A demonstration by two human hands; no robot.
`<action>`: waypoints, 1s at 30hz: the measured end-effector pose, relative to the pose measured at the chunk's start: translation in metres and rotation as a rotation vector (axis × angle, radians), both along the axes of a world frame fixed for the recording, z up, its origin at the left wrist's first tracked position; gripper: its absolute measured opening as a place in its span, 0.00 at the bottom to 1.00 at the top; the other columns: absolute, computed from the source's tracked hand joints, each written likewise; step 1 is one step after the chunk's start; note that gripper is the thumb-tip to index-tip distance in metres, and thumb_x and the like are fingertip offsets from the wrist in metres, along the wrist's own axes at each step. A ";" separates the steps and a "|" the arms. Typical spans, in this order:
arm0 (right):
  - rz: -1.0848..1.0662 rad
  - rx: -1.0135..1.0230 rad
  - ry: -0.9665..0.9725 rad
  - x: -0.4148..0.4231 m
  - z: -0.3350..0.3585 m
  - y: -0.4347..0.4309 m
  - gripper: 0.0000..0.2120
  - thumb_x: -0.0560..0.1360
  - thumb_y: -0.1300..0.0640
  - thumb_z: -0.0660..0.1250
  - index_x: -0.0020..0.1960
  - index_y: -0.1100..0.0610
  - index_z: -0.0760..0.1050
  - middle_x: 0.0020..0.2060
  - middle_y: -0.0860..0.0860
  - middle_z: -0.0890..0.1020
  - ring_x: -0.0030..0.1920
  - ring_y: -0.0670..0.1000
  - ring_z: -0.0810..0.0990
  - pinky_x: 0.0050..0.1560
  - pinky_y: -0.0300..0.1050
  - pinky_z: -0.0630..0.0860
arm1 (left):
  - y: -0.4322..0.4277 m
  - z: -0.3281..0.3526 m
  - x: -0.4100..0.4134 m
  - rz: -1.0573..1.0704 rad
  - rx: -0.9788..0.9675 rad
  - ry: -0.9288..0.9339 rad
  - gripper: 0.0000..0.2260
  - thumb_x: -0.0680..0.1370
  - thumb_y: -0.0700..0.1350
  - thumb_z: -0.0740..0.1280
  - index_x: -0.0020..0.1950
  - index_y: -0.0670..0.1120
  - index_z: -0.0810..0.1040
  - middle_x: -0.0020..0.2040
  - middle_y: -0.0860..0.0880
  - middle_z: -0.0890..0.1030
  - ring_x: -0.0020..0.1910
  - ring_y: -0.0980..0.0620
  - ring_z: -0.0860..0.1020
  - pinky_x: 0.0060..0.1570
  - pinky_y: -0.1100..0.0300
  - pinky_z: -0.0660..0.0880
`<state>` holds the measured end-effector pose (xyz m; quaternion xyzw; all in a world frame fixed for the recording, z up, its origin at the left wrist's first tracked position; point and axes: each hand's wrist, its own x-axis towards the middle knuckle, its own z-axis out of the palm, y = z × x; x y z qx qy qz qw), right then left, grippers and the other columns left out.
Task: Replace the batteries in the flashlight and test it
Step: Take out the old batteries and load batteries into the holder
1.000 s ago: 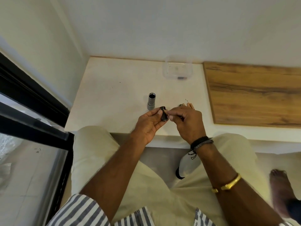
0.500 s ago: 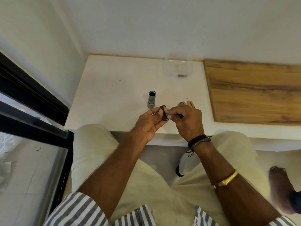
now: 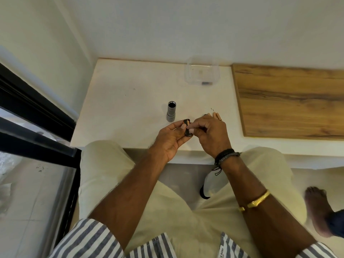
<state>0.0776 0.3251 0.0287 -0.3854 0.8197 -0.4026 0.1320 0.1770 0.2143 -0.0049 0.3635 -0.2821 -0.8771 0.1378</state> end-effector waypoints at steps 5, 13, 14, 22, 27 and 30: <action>-0.196 -0.124 -0.182 -0.014 -0.008 -0.001 0.05 0.75 0.63 0.75 0.47 0.55 0.86 0.42 0.50 0.86 0.37 0.48 0.85 0.50 0.52 0.84 | -0.004 -0.002 -0.002 0.008 0.037 0.025 0.08 0.80 0.34 0.64 0.58 0.37 0.78 0.54 0.37 0.84 0.54 0.42 0.84 0.51 0.52 0.82; -0.300 -0.187 -0.299 -0.077 -0.006 -0.039 0.05 0.74 0.64 0.74 0.47 0.56 0.87 0.41 0.52 0.87 0.37 0.48 0.85 0.42 0.46 0.84 | -0.012 -0.016 -0.008 0.021 0.091 -0.020 0.11 0.79 0.34 0.66 0.62 0.34 0.75 0.55 0.35 0.83 0.56 0.40 0.83 0.53 0.50 0.82; -0.299 -0.180 -0.289 -0.088 -0.004 -0.047 0.06 0.74 0.64 0.73 0.47 0.57 0.87 0.41 0.52 0.87 0.37 0.47 0.85 0.42 0.46 0.85 | -0.013 -0.017 -0.008 0.027 0.108 -0.021 0.11 0.80 0.34 0.65 0.62 0.34 0.75 0.55 0.35 0.83 0.56 0.39 0.83 0.53 0.49 0.82; -0.164 0.138 0.084 -0.179 0.006 -0.109 0.05 0.74 0.60 0.75 0.49 0.57 0.87 0.45 0.52 0.88 0.49 0.49 0.85 0.52 0.36 0.78 | -0.020 -0.021 -0.014 0.048 0.119 -0.035 0.12 0.80 0.34 0.64 0.63 0.33 0.74 0.55 0.35 0.83 0.55 0.41 0.83 0.52 0.51 0.82; -0.018 0.382 0.203 -0.216 0.010 -0.138 0.07 0.71 0.60 0.78 0.49 0.55 0.87 0.47 0.53 0.88 0.51 0.52 0.85 0.58 0.42 0.79 | -0.020 -0.022 -0.016 0.035 0.092 -0.032 0.12 0.80 0.35 0.65 0.62 0.33 0.76 0.54 0.36 0.84 0.55 0.41 0.83 0.51 0.53 0.82; 0.068 0.560 0.253 -0.228 0.008 -0.154 0.09 0.69 0.63 0.78 0.47 0.53 0.87 0.49 0.53 0.87 0.52 0.55 0.84 0.57 0.46 0.80 | -0.021 -0.021 -0.019 0.001 0.085 -0.034 0.10 0.80 0.36 0.65 0.60 0.37 0.78 0.54 0.38 0.84 0.54 0.43 0.84 0.49 0.54 0.82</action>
